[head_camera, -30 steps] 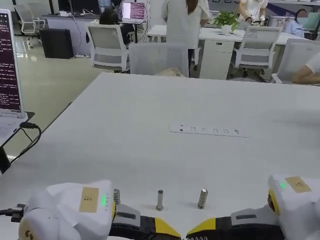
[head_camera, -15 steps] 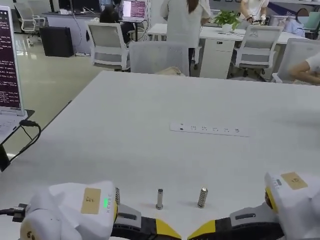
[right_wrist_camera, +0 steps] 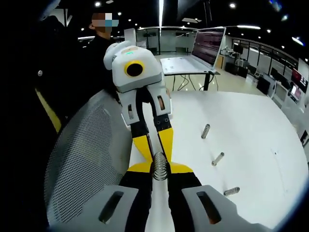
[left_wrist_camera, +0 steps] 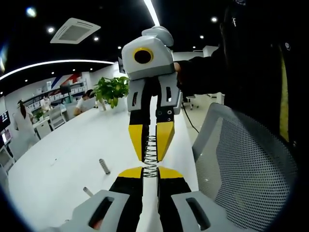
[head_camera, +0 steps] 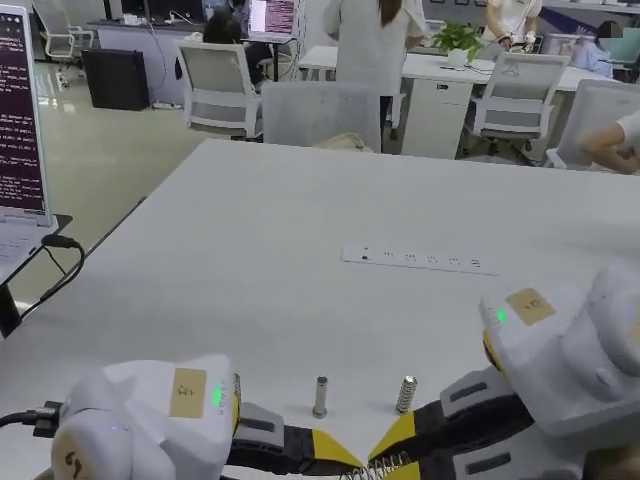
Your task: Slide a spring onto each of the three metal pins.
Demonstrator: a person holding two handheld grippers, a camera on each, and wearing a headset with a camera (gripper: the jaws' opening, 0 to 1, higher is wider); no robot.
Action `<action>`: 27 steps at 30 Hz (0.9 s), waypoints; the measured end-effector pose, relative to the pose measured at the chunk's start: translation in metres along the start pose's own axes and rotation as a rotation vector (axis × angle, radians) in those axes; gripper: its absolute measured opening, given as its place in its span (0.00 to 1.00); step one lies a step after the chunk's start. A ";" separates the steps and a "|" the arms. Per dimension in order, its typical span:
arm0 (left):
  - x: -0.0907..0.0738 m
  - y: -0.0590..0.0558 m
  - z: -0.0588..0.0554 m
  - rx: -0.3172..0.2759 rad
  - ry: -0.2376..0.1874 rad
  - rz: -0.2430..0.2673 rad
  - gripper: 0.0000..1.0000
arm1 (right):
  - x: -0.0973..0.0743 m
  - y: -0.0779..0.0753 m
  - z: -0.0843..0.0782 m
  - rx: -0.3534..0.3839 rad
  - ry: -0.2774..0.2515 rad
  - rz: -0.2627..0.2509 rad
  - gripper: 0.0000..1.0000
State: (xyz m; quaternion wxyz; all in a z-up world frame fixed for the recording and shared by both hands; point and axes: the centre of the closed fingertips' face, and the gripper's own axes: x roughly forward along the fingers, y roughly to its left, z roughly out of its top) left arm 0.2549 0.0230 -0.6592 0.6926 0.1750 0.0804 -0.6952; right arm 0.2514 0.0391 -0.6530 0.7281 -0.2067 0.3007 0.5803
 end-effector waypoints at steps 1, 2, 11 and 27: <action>0.000 0.000 0.000 -0.001 -0.002 0.000 0.03 | 0.000 0.000 0.002 -0.014 0.009 0.003 0.08; 0.000 0.001 0.000 -0.003 -0.005 0.002 0.03 | 0.000 0.000 0.003 -0.024 0.030 0.007 0.08; 0.002 0.004 0.002 -0.001 -0.014 0.015 0.03 | 0.001 -0.003 0.008 -0.080 0.192 0.030 0.08; 0.005 0.013 0.001 -0.016 -0.024 0.042 0.03 | 0.003 -0.013 0.005 -0.109 0.405 0.074 0.08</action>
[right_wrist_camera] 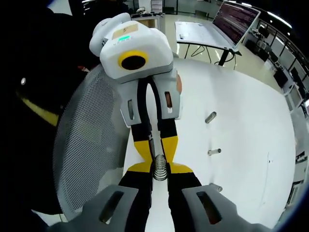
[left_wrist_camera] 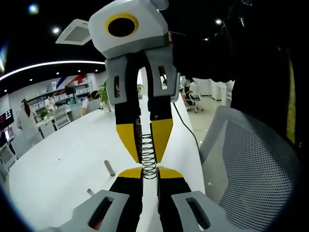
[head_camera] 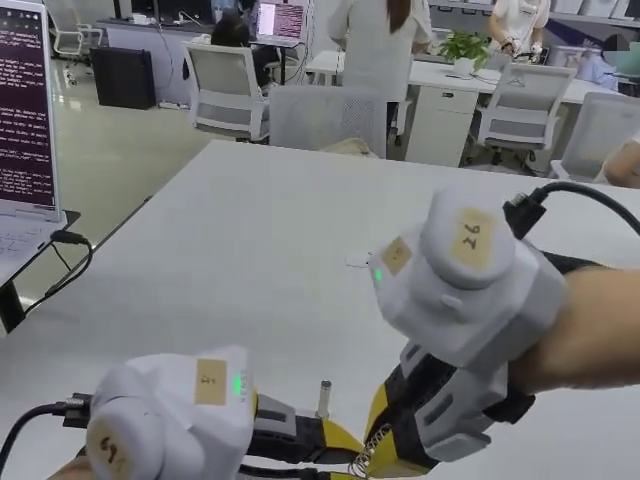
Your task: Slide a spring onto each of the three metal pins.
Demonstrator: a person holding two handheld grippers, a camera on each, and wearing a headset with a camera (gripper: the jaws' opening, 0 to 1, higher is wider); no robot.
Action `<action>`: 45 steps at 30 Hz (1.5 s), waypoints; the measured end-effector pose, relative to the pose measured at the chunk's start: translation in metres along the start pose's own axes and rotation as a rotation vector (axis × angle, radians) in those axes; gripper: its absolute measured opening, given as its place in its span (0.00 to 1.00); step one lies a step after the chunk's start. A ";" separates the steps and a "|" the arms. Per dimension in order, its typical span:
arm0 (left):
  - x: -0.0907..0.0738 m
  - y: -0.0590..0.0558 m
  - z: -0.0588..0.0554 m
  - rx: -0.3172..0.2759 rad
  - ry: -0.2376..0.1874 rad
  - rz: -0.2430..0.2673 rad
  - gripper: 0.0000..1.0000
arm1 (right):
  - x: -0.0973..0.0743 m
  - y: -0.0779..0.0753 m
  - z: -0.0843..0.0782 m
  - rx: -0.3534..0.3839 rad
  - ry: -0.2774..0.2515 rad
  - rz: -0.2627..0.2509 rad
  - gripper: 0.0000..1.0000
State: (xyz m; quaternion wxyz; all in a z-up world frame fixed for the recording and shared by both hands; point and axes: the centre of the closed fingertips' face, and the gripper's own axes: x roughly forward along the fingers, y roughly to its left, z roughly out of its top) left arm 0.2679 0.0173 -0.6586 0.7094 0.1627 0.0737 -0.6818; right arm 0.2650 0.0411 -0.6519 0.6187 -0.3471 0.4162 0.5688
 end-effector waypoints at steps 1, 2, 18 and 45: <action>0.000 0.001 0.000 -0.004 -0.003 0.005 0.03 | 0.000 -0.001 0.000 -0.004 0.014 0.002 0.08; 0.000 0.002 0.000 -0.004 -0.004 0.006 0.03 | 0.000 -0.002 0.000 -0.006 0.016 0.001 0.08; 0.002 0.013 -0.001 -0.029 -0.013 0.038 0.03 | 0.000 -0.012 0.003 -0.053 0.122 0.017 0.08; 0.001 0.018 -0.006 -0.110 -0.018 0.052 0.15 | -0.001 -0.022 0.006 -0.043 0.113 -0.003 0.08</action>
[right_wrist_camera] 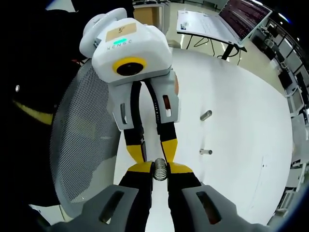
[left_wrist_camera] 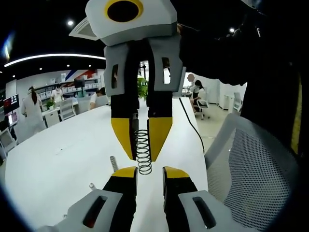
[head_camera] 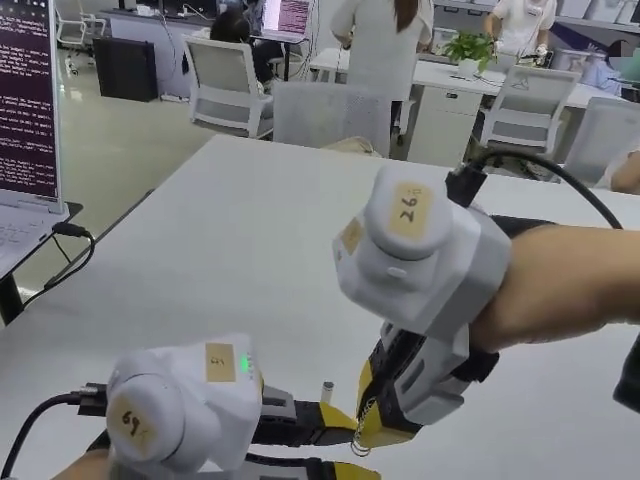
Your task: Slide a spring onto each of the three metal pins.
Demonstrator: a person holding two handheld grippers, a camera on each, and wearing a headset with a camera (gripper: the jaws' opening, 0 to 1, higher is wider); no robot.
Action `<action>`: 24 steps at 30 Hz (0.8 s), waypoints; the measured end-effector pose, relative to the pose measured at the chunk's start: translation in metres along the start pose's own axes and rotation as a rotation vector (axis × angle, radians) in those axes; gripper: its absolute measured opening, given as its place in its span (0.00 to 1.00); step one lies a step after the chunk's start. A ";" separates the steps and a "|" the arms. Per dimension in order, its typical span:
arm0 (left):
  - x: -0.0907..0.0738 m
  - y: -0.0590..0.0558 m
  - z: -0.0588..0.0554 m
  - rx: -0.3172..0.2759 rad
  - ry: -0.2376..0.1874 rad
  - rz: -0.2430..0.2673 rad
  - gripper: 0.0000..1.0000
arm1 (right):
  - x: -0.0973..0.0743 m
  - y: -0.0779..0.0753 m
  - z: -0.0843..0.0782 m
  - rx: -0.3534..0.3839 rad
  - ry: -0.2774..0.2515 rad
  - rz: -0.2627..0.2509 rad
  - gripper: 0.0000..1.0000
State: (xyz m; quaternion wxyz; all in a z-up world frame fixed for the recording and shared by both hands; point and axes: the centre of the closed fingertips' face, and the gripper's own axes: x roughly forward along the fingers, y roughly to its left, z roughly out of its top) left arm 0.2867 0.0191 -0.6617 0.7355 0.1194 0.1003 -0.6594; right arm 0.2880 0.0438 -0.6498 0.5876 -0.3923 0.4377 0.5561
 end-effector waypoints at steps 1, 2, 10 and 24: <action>0.000 0.000 0.000 -0.005 0.000 0.001 0.17 | -0.001 -0.001 0.000 0.002 -0.003 -0.002 0.08; -0.001 0.000 0.000 -0.010 0.001 0.001 0.18 | -0.001 -0.002 -0.001 0.005 -0.005 -0.004 0.08; -0.003 0.001 -0.002 -0.066 0.006 0.004 0.37 | -0.006 -0.008 -0.004 0.019 -0.013 -0.026 0.08; -0.005 0.007 0.001 -0.099 -0.006 0.037 0.60 | -0.009 -0.014 -0.003 0.018 -0.023 -0.045 0.08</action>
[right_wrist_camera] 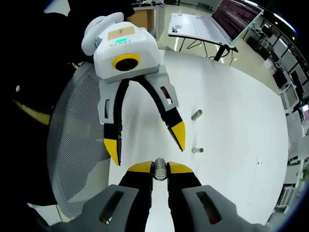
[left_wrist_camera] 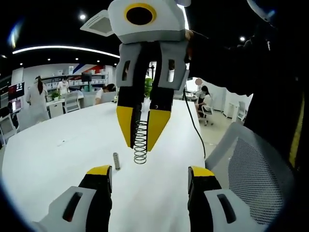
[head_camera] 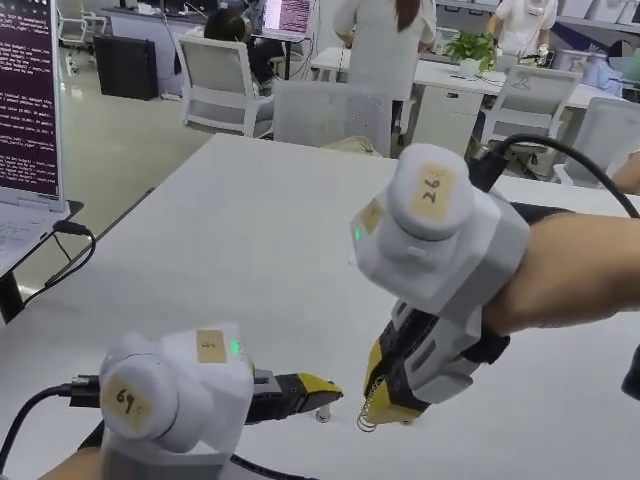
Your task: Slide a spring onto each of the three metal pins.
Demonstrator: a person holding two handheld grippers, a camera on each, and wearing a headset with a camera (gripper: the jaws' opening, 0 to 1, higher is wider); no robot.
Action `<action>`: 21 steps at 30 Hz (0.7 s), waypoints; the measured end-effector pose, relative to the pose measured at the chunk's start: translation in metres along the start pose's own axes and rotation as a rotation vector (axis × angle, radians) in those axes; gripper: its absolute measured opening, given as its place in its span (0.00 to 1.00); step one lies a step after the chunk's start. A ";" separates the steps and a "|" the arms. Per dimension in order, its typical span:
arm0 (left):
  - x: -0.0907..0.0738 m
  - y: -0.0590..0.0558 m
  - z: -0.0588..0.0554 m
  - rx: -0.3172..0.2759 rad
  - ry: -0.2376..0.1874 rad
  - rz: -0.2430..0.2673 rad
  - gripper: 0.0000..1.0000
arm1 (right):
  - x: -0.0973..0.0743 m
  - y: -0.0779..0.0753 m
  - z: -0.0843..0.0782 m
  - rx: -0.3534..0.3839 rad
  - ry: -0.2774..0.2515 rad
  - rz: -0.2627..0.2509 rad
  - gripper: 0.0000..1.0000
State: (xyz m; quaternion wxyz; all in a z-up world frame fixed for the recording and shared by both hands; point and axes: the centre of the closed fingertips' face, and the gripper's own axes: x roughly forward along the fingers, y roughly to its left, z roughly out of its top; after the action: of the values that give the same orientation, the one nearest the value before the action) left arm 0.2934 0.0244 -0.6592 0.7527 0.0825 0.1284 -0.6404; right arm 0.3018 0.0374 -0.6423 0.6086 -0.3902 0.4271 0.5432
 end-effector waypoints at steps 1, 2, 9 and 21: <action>0.000 0.001 0.000 -0.002 -0.001 0.005 0.62 | -0.001 -0.001 0.000 0.000 -0.002 -0.003 0.08; -0.001 0.001 0.000 -0.001 -0.002 0.008 0.63 | -0.001 -0.002 0.000 0.000 -0.004 -0.007 0.08; -0.003 0.006 0.004 -0.004 -0.017 0.029 0.70 | -0.002 -0.006 0.001 0.006 -0.008 -0.012 0.08; -0.024 0.021 0.005 0.000 -0.041 0.093 0.73 | -0.001 -0.015 0.002 0.006 -0.008 -0.020 0.08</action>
State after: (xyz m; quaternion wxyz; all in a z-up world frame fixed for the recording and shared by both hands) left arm 0.3114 0.0493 -0.6480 0.7840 0.0755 0.1091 -0.6064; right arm 0.3173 0.0376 -0.6404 0.6167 -0.3904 0.4226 0.5372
